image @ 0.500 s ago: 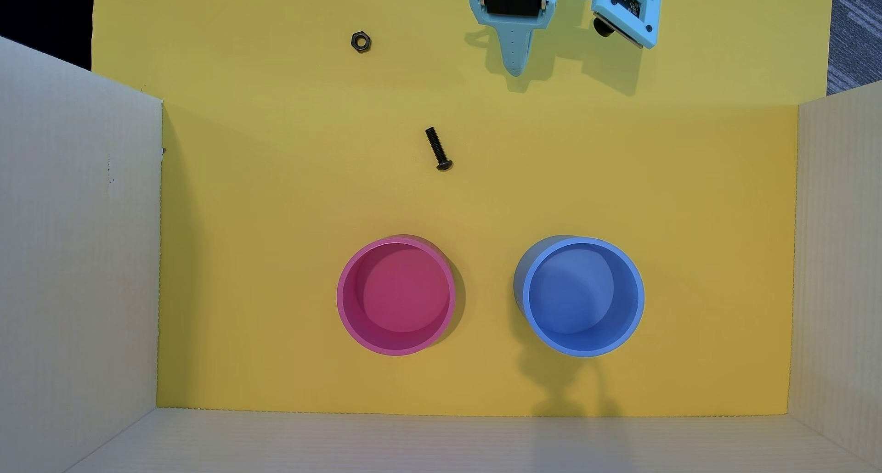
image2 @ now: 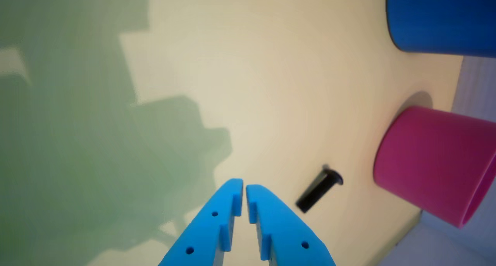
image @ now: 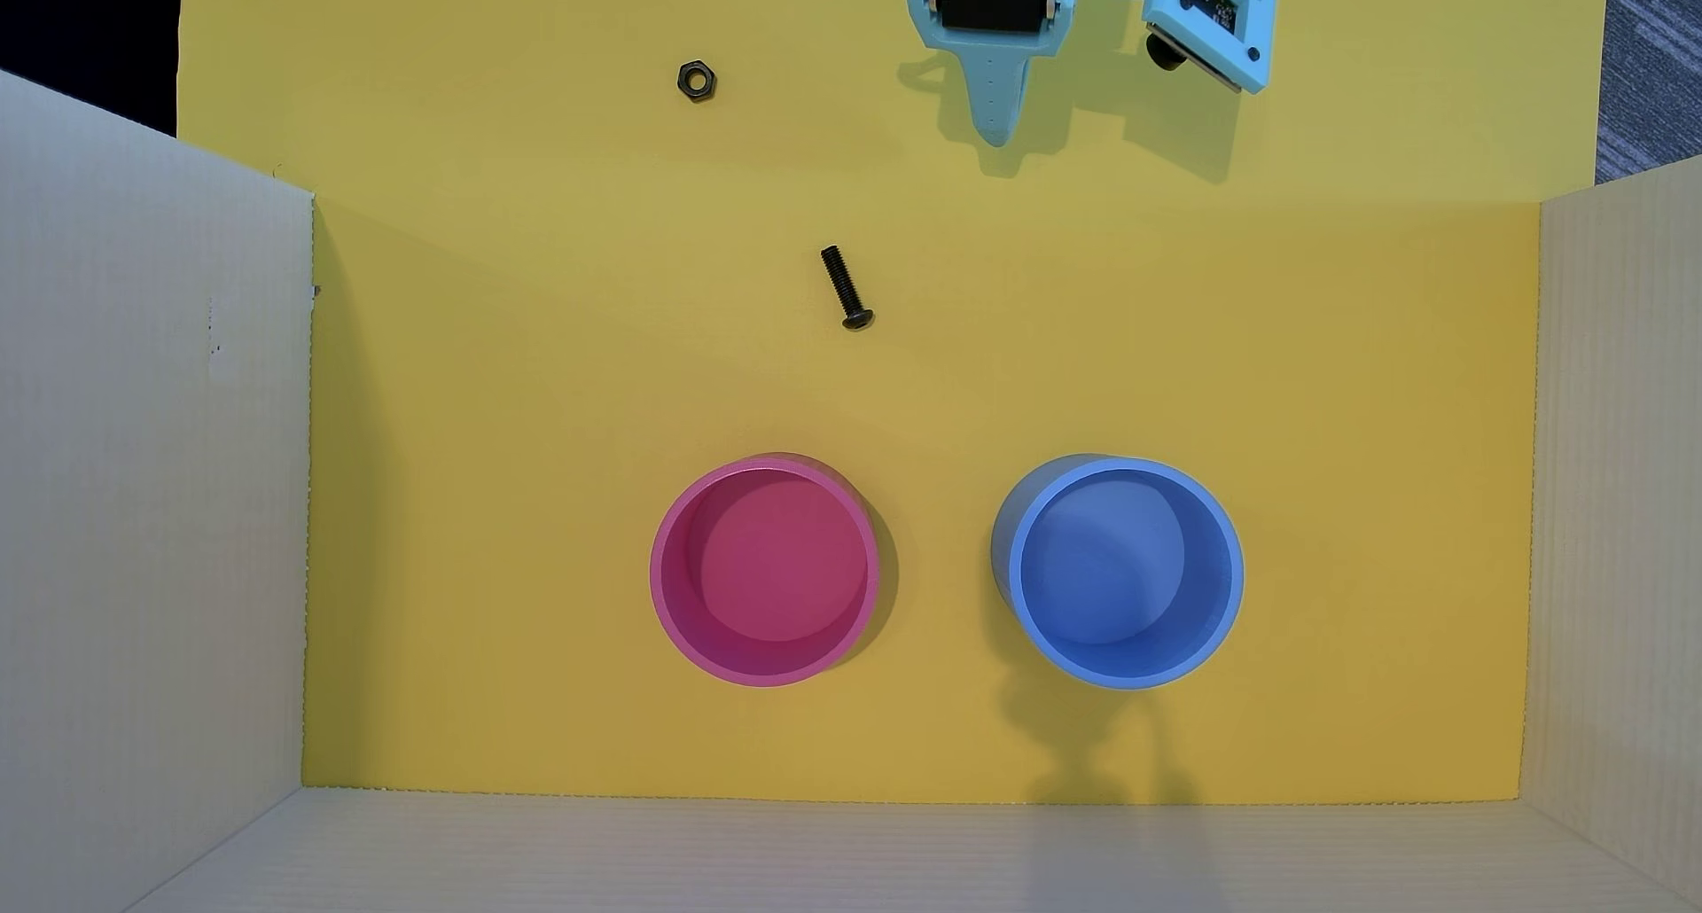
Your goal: Pick up the bolt and place it in the pink box
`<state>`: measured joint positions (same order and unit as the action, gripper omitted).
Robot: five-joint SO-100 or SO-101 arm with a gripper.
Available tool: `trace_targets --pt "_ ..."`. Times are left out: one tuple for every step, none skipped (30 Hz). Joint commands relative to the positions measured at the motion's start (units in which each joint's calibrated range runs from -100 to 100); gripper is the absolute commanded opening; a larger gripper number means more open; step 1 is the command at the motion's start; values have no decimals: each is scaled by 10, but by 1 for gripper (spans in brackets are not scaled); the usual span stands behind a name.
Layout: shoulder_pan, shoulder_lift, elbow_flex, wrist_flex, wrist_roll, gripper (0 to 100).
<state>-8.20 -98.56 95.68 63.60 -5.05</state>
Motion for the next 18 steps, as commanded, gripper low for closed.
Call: trace_targets --pt "-2 -2 -4 -1 -1 1" --pt "-2 -2 -4 -1 -1 1" --pt "-2 -2 -4 -1 -1 1" --pt "-2 -2 -4 -1 -1 1" --pt "-2 -2 -4 -1 -1 1" --pt "-2 -2 -4 -1 -1 1" --pt "-3 -2 -4 -1 -1 1" --pt "-3 -2 -4 -1 -1 1" --pt "-3 -2 -4 -1 -2 1" --pt "-2 -2 -4 -1 -2 1" --pt "-2 -2 -4 -1 -1 1" --pt "-3 -2 -4 -1 0 1" --pt "-3 -2 -2 -1 -2 1" --pt "-2 -2 0 -4 -2 1" --pt "1 -2 1 -6 -2 1" --pt "3 -2 3 -14 -2 1" --pt "3 -2 3 -25 -1 1" --pt "4 -2 -3 -29 -1 1"
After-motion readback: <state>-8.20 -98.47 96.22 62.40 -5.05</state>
